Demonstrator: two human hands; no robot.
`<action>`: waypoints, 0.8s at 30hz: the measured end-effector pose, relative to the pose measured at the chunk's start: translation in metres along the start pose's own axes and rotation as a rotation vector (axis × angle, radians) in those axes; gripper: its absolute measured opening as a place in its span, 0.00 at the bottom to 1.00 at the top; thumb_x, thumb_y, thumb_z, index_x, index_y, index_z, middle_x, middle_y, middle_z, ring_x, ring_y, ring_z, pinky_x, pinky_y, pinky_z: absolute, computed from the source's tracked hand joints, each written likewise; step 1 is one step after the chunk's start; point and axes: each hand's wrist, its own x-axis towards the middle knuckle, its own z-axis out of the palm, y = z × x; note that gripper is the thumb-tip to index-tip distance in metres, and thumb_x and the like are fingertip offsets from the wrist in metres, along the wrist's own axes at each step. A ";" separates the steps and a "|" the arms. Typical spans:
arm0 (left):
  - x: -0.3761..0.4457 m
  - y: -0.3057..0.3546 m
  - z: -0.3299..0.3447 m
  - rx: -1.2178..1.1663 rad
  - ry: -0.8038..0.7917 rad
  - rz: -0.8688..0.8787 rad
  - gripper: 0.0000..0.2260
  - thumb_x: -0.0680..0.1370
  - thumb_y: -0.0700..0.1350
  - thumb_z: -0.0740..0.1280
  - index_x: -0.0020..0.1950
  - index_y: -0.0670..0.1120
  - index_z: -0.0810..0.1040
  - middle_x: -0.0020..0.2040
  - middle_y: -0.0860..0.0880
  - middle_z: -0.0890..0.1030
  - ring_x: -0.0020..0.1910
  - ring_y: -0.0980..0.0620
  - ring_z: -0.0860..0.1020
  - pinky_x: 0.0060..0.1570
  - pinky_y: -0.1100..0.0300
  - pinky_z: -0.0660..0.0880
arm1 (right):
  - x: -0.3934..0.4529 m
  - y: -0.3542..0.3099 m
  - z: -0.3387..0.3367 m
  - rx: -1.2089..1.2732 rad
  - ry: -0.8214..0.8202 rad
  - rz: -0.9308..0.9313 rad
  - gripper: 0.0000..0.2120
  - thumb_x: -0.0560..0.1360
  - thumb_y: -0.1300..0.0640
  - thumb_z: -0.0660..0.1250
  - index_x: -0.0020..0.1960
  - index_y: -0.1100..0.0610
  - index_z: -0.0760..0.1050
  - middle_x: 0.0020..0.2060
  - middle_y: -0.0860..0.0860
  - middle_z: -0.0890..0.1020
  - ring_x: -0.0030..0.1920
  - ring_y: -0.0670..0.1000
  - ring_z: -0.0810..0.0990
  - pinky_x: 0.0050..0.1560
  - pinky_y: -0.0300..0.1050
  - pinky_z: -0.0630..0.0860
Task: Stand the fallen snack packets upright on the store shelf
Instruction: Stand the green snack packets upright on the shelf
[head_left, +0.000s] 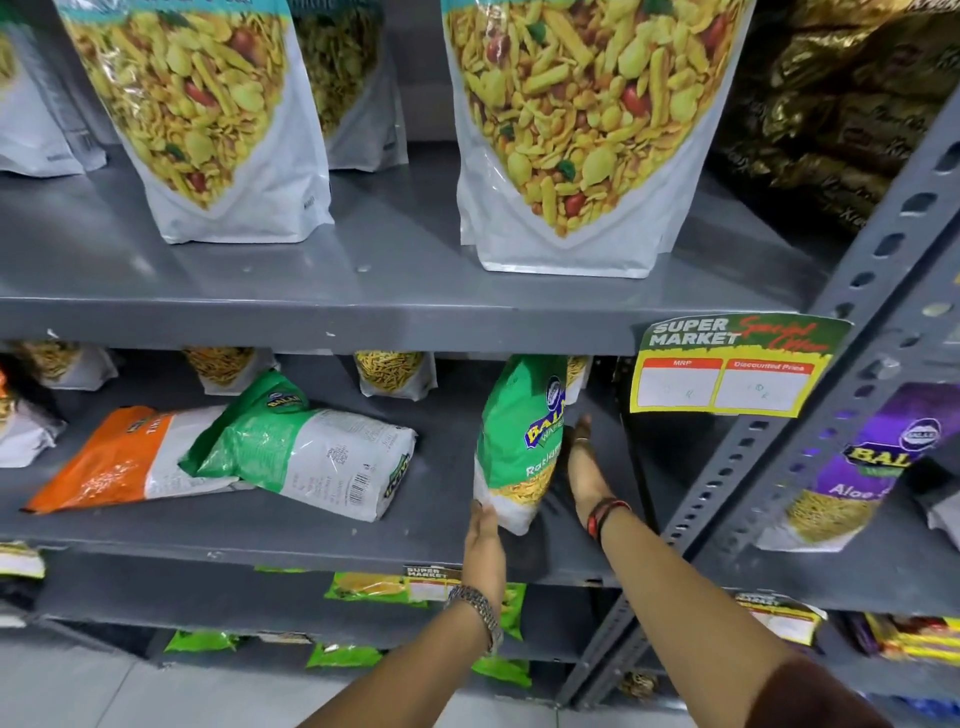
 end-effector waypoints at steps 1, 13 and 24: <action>0.003 0.005 0.001 -0.019 0.019 -0.001 0.23 0.81 0.51 0.52 0.74 0.44 0.60 0.76 0.46 0.62 0.74 0.47 0.61 0.75 0.49 0.56 | -0.001 0.003 -0.003 0.055 0.023 -0.027 0.32 0.78 0.39 0.40 0.62 0.57 0.74 0.62 0.54 0.77 0.58 0.55 0.79 0.52 0.36 0.75; 0.050 0.049 0.022 -0.011 -0.082 -0.132 0.27 0.79 0.58 0.51 0.72 0.43 0.63 0.74 0.44 0.65 0.72 0.47 0.66 0.73 0.53 0.61 | -0.032 0.040 -0.045 0.338 0.080 -0.133 0.29 0.79 0.41 0.41 0.74 0.55 0.58 0.74 0.51 0.63 0.74 0.52 0.63 0.72 0.48 0.60; 0.032 0.023 -0.045 -0.162 -0.020 -0.197 0.09 0.81 0.41 0.52 0.54 0.44 0.71 0.46 0.47 0.76 0.43 0.50 0.78 0.51 0.55 0.72 | -0.045 0.084 -0.006 0.029 0.232 0.004 0.13 0.76 0.70 0.52 0.53 0.60 0.72 0.48 0.57 0.75 0.43 0.52 0.74 0.37 0.41 0.71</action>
